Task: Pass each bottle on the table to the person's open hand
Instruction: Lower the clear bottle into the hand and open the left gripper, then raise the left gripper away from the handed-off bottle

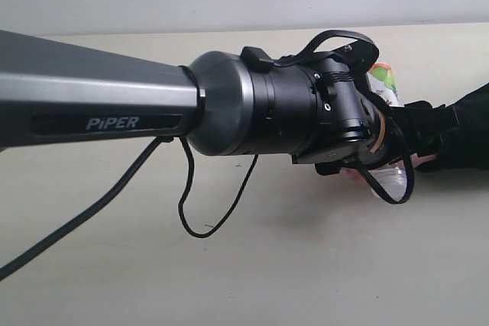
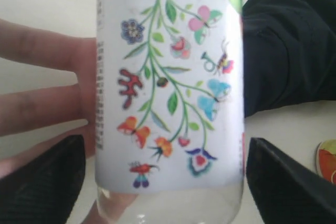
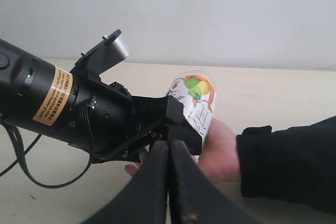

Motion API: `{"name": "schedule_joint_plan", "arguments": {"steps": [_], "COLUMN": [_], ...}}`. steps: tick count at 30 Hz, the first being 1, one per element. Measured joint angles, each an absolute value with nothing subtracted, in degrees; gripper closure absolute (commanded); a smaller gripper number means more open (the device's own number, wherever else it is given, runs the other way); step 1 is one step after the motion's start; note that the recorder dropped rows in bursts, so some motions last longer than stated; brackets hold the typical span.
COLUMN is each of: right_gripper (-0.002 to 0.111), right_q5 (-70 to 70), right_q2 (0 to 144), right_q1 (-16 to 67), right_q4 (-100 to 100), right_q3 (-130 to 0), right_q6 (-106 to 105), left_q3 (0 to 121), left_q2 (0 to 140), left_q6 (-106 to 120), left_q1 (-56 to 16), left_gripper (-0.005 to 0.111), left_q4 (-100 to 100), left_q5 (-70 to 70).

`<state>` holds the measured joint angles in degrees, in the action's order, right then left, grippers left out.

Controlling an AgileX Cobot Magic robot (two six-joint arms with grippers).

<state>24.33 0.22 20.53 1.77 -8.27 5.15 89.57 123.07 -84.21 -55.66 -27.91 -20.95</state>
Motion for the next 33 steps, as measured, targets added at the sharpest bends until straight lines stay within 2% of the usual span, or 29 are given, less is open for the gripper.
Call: {"name": "schedule_joint_plan", "arguments": {"steps": [17,25,29,32,33], "right_gripper": [0.108,0.108,0.108,0.108,0.108], "right_q5": [24.3,24.3,24.3,24.3,24.3], "right_q2": [0.2,0.2,0.2,0.2,0.2], "right_q1": [20.5,20.5,20.5,20.5,20.5], "right_q4": [1.8,1.8,1.8,1.8,1.8], "right_q3": [-8.3,-8.3,-8.3,-8.3,-8.3], "right_q6": [5.1,5.1,5.1,5.1,5.1], "left_q3": [89.6,89.6,89.6,89.6,89.6], "left_q2": [119.4,115.7,113.1,110.7,109.9], "left_q6": [-82.7,-79.6,-76.8,-74.9,-74.4], "left_q1": [-55.7,-55.7,-55.7,-55.7,-55.7], "left_gripper": [0.027,0.029,0.044,0.068,0.080], "left_q4": [-27.9,-27.9,-27.9,-27.9,-27.9], "left_q5": [-21.2,-26.0,-28.1,-28.4,-28.4]}}
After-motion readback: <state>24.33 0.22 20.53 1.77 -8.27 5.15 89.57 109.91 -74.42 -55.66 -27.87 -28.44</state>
